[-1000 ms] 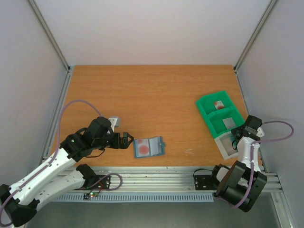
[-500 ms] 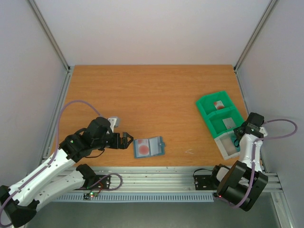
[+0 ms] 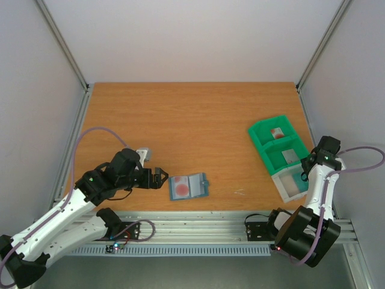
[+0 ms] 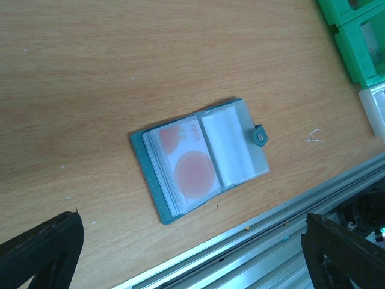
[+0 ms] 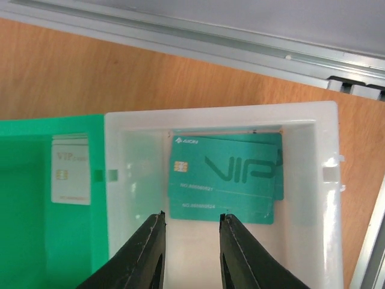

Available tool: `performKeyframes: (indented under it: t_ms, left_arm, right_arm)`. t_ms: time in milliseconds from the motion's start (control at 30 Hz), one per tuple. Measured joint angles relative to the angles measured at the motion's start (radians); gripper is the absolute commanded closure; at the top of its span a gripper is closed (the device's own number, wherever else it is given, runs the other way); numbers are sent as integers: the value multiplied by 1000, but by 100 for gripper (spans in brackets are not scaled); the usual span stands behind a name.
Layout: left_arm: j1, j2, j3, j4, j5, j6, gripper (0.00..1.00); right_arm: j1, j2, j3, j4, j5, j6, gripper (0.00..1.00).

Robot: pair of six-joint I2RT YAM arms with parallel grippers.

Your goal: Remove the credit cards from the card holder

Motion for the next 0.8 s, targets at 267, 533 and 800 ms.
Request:
performKeyframes:
  t_ms: [267, 533, 800]
  left_arm:
    - [0, 40, -27, 7, -2, -34, 1]
    - [1, 124, -107, 98, 16, -100, 13]
    - [5, 207, -179, 281, 80, -153, 22]
  right_arm:
    - [0, -79, 26, -26, -226, -21, 70]
    - [85, -123, 70, -39, -483, -91, 67]
    - [465, -149, 71, -49, -521, -102, 66]
